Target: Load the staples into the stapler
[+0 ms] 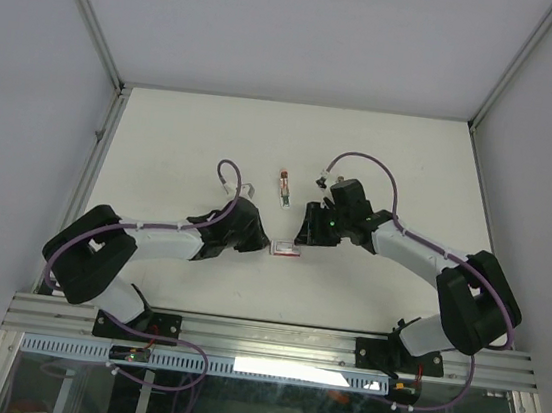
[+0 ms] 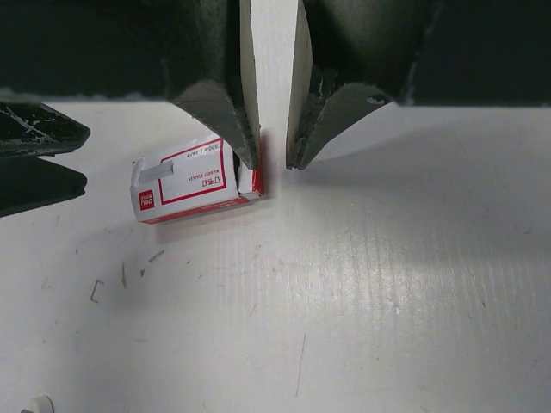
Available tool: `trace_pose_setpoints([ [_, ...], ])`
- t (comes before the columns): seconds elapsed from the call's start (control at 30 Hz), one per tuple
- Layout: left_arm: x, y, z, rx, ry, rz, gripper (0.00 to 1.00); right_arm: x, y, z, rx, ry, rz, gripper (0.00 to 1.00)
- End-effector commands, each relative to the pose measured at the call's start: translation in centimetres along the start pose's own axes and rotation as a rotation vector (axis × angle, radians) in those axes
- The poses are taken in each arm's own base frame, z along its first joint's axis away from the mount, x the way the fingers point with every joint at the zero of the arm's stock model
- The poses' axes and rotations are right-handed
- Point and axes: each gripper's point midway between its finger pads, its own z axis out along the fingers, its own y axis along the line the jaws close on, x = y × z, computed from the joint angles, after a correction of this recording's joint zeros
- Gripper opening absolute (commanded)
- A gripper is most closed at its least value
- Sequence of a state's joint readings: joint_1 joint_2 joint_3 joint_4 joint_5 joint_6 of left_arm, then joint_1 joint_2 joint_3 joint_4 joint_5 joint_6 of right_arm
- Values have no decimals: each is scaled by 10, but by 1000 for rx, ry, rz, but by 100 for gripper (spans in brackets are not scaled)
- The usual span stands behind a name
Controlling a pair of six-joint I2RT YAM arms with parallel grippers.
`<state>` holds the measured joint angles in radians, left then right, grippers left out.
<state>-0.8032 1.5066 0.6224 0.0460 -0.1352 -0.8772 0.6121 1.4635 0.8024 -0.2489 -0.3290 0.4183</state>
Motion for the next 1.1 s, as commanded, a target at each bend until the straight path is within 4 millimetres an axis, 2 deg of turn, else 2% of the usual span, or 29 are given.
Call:
trace_pose_setpoints([
  [0.0,-21,-23,2,69,-52,7,21,-17,7,-4,-21,-70,-7,42],
  [0.57,-7,-26,9,92,17,26,18,-15,-4,2,14,-63,39,40],
  [0.83,-6,-26,4,108,18,26,23,-12,-21,10,42,-61,133,40],
  [1.07,-7,-32,1,140,14,31,26,-13,-22,15,34,-64,146,37],
])
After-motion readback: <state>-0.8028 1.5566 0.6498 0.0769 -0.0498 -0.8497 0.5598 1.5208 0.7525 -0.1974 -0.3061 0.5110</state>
